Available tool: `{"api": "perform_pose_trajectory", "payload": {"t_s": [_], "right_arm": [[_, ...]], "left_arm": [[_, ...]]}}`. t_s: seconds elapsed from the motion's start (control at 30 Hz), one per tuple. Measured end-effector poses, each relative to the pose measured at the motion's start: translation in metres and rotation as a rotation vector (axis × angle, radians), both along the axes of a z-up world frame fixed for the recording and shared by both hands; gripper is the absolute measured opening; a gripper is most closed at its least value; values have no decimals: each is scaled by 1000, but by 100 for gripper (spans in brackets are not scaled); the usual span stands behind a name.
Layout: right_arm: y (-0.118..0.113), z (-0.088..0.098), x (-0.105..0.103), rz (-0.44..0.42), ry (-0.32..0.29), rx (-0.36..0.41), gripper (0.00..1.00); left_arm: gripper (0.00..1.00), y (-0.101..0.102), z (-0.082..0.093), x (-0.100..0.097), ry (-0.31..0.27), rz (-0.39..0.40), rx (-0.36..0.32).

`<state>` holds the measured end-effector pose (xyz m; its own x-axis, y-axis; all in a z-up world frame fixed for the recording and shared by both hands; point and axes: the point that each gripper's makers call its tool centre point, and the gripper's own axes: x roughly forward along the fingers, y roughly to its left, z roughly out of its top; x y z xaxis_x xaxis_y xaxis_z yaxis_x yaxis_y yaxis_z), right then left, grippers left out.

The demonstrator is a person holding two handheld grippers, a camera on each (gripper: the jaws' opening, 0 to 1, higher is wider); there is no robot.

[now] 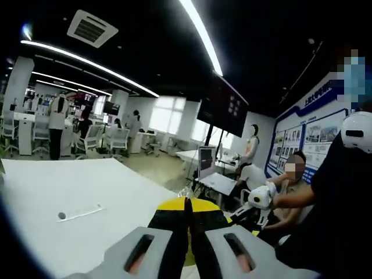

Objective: Compare the silicone blocks by pressing each to a similar depth, holding the contact briefly, and releasing to observe deformation and rebound differences across the visible hardness samples.

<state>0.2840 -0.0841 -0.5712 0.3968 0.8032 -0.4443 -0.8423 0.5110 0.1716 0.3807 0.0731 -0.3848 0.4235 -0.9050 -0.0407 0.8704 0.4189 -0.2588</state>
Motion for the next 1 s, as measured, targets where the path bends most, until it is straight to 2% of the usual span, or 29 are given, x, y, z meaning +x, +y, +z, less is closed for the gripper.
{"api": "perform_pose_trajectory", "payload": {"t_s": [0.1,0.17,0.3,0.37,0.43,0.53,0.6,0.77,0.9,1.0], "right_arm": [[5,15,4,12,-30,33,58],[8,27,7,28,-55,75,59],[15,50,11,66,-92,138,58],[20,63,14,88,-114,173,57],[25,78,20,103,-138,213,54],[39,106,26,142,-158,316,51],[45,115,31,151,-172,343,50],[56,122,42,175,-200,354,48],[71,135,47,203,-200,420,46],[82,147,48,237,-174,489,47]], "left_arm": [[0,-8,4,-7,-32,-44,25],[0,-14,9,-11,-16,-74,6],[0,-23,14,-17,-37,-118,12],[0,-27,14,-22,-21,-154,3],[0,-31,14,-24,-23,-167,13],[0,-35,14,-27,-40,-187,23],[0,-37,17,-29,-34,-202,10],[0,-43,24,-36,-44,-231,-9],[0,-47,29,-45,-37,-270,-32],[0,-51,31,-50,-42,-291,-39]]}}
